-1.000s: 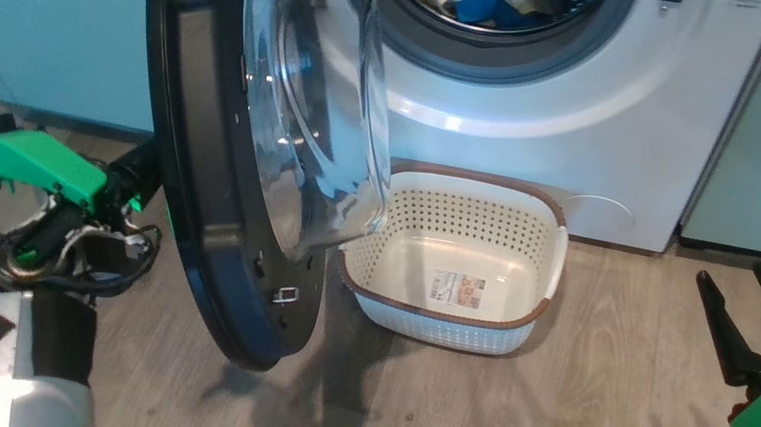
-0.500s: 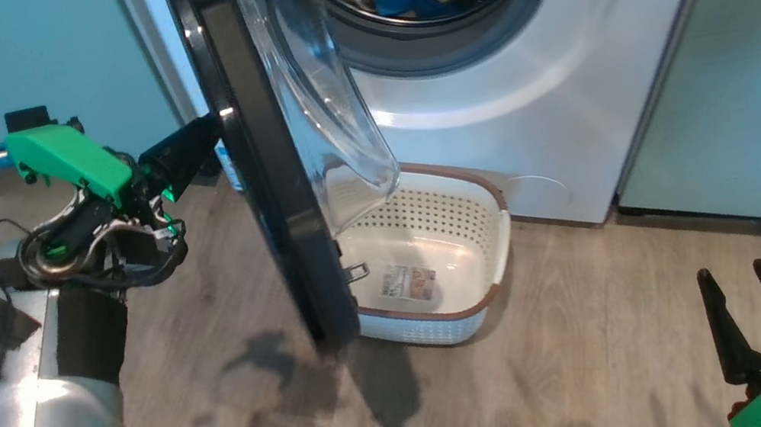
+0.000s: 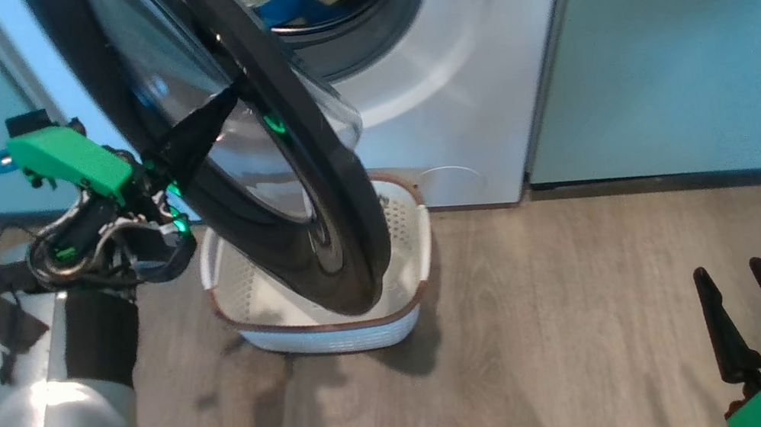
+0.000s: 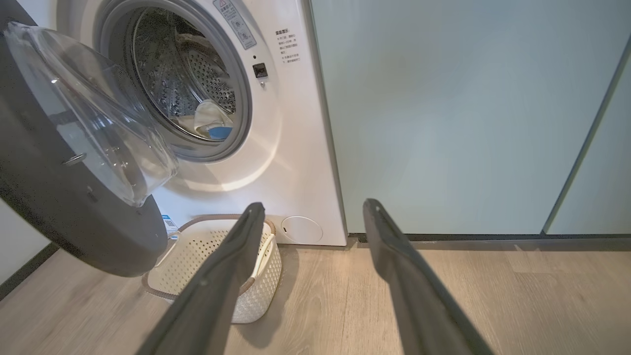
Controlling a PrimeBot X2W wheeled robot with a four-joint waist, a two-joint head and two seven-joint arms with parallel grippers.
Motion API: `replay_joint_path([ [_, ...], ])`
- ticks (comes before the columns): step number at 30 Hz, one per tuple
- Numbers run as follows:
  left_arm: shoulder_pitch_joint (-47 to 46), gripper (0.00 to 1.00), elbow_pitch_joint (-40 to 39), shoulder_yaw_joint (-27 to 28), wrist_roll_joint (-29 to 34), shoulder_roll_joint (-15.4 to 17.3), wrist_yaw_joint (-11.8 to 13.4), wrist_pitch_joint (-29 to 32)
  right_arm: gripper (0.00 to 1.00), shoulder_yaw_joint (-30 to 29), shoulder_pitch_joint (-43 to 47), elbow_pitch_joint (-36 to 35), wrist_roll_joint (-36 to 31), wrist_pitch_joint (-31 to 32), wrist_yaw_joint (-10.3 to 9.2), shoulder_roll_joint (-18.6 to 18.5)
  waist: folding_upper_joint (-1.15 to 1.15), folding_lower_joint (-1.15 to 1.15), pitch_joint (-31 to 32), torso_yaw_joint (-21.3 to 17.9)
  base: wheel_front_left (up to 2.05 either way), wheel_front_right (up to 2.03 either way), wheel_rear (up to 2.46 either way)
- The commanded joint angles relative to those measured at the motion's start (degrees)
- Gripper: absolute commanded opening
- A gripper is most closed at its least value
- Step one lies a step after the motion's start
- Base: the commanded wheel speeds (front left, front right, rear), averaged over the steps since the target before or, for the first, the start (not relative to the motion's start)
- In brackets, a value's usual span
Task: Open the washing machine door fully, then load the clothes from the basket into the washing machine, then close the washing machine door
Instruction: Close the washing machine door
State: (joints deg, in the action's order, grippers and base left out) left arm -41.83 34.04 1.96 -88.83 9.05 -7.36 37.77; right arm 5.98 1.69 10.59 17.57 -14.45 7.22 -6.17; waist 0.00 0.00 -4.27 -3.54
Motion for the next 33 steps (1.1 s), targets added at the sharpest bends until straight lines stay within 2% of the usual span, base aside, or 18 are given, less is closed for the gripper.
replay_joint_path([
  [1, -1.3, 0.0, -2.6, 1.8, -0.6, 1.1, -0.1, -0.3, 1.0, 1.3, -3.0, -1.8, -0.1, -0.5, 0.26, -1.0, 0.0, 0.0, -0.2, -2.3, 0.0, 0.0, 0.0],
  [7, -0.5, 0.0, -3.6, 2.2, -0.6, 0.6, -0.1, -1.2, 1.0, 1.5, -3.0, -1.9, 0.0, -0.5, 0.26, -1.3, 0.0, 0.0, -0.4, -6.5, 0.0, 0.0, 0.0],
  [14, -1.0, 0.0, -3.5, 1.7, 0.5, 0.1, -0.1, -2.6, 1.0, 1.4, -2.9, -2.1, 0.0, -0.5, 0.26, -1.6, 0.0, 0.0, -0.7, -9.2, 0.0, 0.0, 0.0],
  [22, -1.3, 0.0, -3.6, 1.9, 1.2, 0.0, -0.1, -4.5, 1.0, 1.6, -3.3, -2.0, 0.1, -0.5, 0.26, -1.3, 0.0, 0.0, -1.1, -10.0, 0.0, 0.0, 0.0],
  [28, -0.6, 0.0, -3.0, 2.2, 1.4, -0.3, -0.1, -6.1, 1.0, 1.2, -2.8, -2.0, -0.1, -0.5, 0.26, -1.2, 0.0, 0.0, -0.1, -8.5, 0.0, 0.0, 0.0],
  [29, -0.4, 0.25, -2.9, 2.2, 1.9, -0.1, -0.1, -6.7, 1.0, 1.1, -2.6, -1.9, -0.1, -0.5, 0.26, -1.3, 0.0, 0.0, 0.1, -8.2, 0.0, 0.0, 0.0],
  [31, 0.2, 0.53, -2.8, 1.8, 3.1, 0.3, -0.1, -8.0, 1.0, 1.0, -2.4, -1.8, -0.1, -0.5, 0.26, -1.3, 0.0, 0.0, 0.5, -7.3, 0.0, 0.0, 0.0],
  [32, 0.5, 0.95, -2.9, 1.7, 3.7, 0.5, -0.1, -8.7, 1.0, 0.9, -2.3, -1.8, -0.1, -0.5, 0.26, -1.2, 0.0, 0.0, 0.7, -6.9, 0.0, 0.0, 0.0],
  [33, 0.9, 1.0, -3.0, 1.6, 4.1, 0.7, -0.1, -9.3, 1.0, 0.8, -2.2, -1.8, 0.0, -0.5, 0.26, -1.1, 0.0, 0.0, 0.9, -6.4, 0.0, 0.0, 0.0],
])
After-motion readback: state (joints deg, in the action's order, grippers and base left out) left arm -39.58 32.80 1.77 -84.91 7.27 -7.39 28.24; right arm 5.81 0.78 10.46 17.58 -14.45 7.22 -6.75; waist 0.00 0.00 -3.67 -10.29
